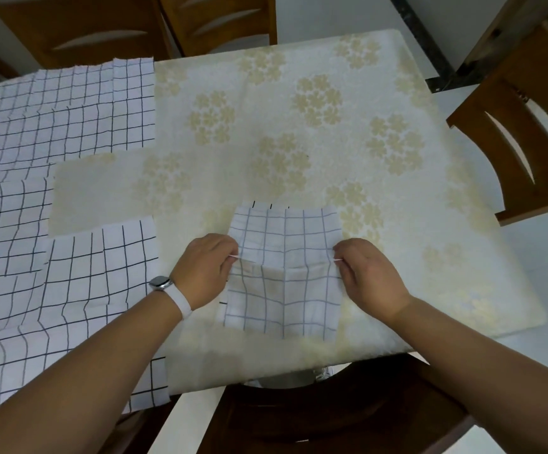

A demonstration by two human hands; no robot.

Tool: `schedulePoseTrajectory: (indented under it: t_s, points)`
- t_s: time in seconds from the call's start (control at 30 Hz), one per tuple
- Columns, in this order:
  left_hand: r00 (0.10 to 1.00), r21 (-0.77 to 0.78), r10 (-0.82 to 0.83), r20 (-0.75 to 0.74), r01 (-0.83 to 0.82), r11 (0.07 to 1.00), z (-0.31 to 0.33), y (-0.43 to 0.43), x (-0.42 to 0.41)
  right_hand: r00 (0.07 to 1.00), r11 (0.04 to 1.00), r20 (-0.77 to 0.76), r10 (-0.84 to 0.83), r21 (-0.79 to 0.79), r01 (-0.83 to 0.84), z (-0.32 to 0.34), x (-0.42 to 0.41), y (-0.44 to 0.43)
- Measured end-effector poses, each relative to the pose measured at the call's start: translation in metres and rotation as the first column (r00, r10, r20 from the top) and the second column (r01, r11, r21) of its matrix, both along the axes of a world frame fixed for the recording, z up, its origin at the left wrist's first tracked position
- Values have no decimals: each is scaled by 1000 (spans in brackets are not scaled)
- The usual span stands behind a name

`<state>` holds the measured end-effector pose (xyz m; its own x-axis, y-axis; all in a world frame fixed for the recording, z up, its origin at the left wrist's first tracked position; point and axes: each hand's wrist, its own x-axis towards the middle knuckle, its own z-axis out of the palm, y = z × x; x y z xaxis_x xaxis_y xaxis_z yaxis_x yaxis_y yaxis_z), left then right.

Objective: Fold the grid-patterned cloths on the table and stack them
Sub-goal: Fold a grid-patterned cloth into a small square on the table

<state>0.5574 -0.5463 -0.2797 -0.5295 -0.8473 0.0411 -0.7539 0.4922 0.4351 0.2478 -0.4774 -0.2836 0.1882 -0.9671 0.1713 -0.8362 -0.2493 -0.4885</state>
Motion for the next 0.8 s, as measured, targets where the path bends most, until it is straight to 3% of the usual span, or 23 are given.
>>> schedulePoseTrajectory:
  t_s: [0.13, 0.37, 0.47, 0.57, 0.67, 0.8]
  points:
    - [996, 7, 87, -33, -87, 996, 20, 5, 6, 990, 991, 74, -121, 67, 116, 24, -4, -3]
    - [994, -337, -109, -17, 97, 936, 61, -8, 19, 951, 982, 251, -181, 104, 159, 73, -1, -14]
    - [991, -397, -135, -10, 120, 910, 95, -9, 26, 900, 969, 368, -234, 165, 185, 110, 4, -18]
    - [991, -318, -133, -30, 117, 941, 124, -4, 33, 879, 961, 405, -250, 213, 175, 135, 6, -23]
    - [991, -110, -41, -128, 27, 994, 132, 3, 39, 840, 942, 464, -280, 303, 147, 135, 8, -33]
    - [996, 123, 79, -42, -73, 990, 97, -3, 40, 868, 875, 380, -320, 470, 116, 94, 17, -47]
